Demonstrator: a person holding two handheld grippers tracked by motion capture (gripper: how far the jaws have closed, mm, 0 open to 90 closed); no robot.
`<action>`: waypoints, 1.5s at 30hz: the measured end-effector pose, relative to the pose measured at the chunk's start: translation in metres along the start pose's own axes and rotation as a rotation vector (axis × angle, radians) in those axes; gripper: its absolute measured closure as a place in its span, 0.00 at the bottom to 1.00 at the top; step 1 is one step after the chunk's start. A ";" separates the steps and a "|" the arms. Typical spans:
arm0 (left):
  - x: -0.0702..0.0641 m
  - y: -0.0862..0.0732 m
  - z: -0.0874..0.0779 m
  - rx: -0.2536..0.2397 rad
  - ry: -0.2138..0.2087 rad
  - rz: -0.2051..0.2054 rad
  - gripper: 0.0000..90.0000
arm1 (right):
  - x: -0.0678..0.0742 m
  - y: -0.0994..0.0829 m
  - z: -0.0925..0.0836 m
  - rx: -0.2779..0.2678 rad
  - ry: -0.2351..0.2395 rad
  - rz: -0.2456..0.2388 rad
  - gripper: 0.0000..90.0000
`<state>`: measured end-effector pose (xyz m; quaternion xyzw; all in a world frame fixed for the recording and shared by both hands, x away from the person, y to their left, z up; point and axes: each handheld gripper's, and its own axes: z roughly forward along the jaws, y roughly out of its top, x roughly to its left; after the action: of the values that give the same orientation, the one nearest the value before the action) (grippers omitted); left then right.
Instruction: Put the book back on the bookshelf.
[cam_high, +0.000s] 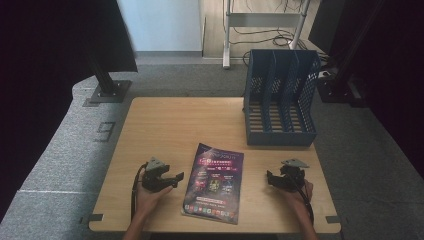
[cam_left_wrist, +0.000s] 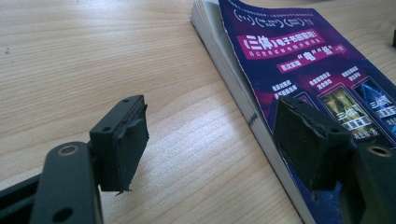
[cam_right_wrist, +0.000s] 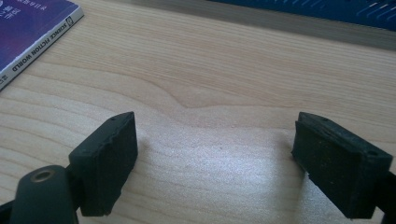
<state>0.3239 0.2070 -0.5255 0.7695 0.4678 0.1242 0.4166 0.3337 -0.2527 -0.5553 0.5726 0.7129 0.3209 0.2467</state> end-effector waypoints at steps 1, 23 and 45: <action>0.000 0.000 0.000 0.000 0.000 0.001 0.30 | 0.000 0.000 0.000 -0.001 -0.003 0.002 0.17; -0.005 0.002 0.003 -0.006 -0.011 -0.004 0.30 | 0.014 0.015 -0.024 -0.141 0.073 0.003 0.27; -0.006 0.013 0.017 -0.003 -0.017 0.022 0.30 | 0.051 0.027 -0.027 -0.147 0.164 -0.023 0.29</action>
<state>0.3384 0.1899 -0.5255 0.7751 0.4554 0.1231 0.4203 0.3201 -0.2038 -0.5164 0.5167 0.7117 0.4154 0.2324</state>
